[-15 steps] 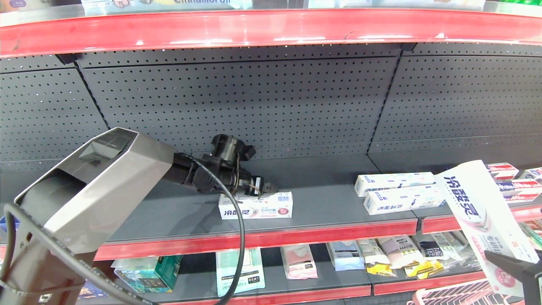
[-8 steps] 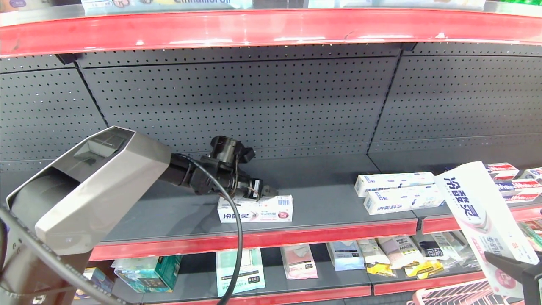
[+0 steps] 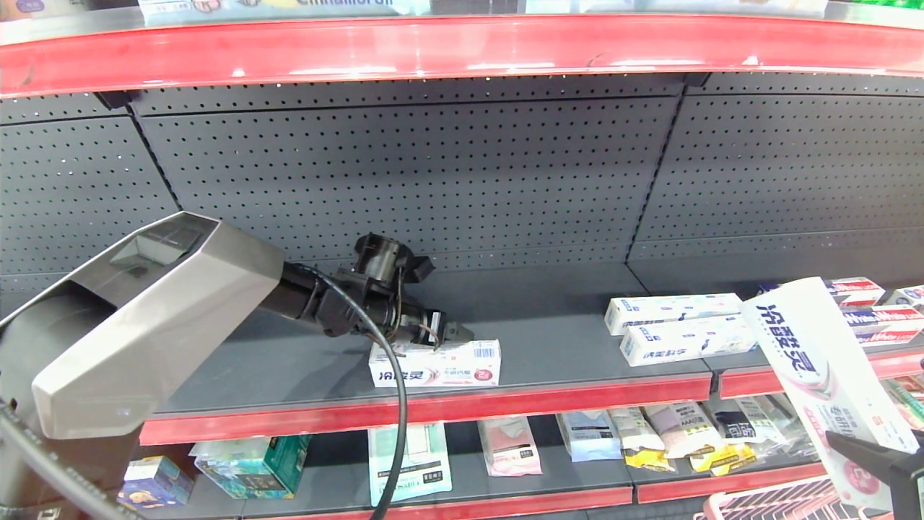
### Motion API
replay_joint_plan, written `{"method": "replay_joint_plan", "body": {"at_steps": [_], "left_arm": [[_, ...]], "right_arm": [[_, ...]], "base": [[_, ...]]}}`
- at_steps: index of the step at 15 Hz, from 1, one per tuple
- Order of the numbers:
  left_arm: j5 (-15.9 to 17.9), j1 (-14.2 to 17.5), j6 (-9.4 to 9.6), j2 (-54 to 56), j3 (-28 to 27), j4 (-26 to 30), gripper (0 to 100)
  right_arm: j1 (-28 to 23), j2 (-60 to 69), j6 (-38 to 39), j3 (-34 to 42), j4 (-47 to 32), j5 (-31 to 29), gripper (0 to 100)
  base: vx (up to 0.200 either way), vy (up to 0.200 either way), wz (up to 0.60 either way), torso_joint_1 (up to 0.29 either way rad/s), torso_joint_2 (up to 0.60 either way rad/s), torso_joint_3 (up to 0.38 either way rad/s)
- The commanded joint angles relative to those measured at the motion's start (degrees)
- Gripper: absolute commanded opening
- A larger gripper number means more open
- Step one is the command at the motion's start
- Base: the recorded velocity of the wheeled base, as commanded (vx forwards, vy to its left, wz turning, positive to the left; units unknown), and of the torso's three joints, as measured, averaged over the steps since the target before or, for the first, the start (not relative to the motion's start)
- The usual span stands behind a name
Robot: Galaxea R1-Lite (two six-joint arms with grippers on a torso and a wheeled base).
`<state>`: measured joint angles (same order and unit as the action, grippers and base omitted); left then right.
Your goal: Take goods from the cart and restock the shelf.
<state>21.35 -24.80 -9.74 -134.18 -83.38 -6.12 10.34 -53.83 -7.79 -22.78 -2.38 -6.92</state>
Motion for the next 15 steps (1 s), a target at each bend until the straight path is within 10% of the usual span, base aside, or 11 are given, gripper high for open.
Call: {"method": "replay_joint_plan", "body": {"at_steps": [1, 15], "left_arm": [[0.0, 0.0, -0.02, 0.4, 0.2, -0.1, 100], [1.2, 0.3, 1.13, 2.7, 5.4, 0.0, 100]], "right_arm": [[0.0, 0.0, 0.0, -0.1, 0.0, 0.0, 0], [0.0, 0.0, 0.0, 0.2, -0.1, 0.2, 0]], "base": [[0.000, 0.000, 0.00, 0.000, 0.00, 0.000], [0.000, 0.000, 0.00, 0.000, 0.00, 0.000]]}}
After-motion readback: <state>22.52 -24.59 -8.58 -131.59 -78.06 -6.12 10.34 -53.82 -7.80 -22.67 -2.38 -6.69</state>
